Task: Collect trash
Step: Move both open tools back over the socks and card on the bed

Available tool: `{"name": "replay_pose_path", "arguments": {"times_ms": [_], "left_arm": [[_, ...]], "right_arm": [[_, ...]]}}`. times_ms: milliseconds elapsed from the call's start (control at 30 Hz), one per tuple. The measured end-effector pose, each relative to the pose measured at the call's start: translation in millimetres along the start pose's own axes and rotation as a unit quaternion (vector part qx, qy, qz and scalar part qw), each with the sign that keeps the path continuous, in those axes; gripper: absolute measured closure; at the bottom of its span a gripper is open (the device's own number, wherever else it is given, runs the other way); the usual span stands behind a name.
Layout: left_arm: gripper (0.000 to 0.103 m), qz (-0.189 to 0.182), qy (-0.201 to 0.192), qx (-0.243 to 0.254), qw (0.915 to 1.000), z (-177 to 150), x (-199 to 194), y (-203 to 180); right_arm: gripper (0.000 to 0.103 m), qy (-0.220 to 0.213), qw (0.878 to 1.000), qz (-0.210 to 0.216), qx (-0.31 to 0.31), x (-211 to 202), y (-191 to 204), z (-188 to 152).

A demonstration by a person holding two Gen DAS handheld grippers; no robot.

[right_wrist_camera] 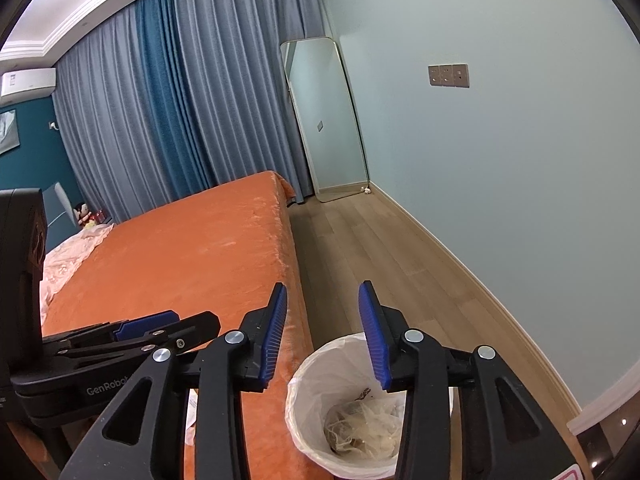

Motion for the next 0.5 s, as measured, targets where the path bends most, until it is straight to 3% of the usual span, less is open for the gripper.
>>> {"name": "replay_pose_path", "arguments": {"times_ms": [500], "left_arm": [[0.050,0.026,-0.018,-0.035,0.9989,-6,-37,55]], "right_arm": [[0.054,0.012,0.999,0.030,-0.031,-7,63,-14]]}}
Point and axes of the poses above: each gripper's, at about its wrist camera, not at the fingertips, and x roughly the way its jaws point, y to its left, z to its top, the point moved 8 cm from there along x, roughly the way its jaws point, and after that the axes turned 9 degrees about -x, right-handed, at the moved point
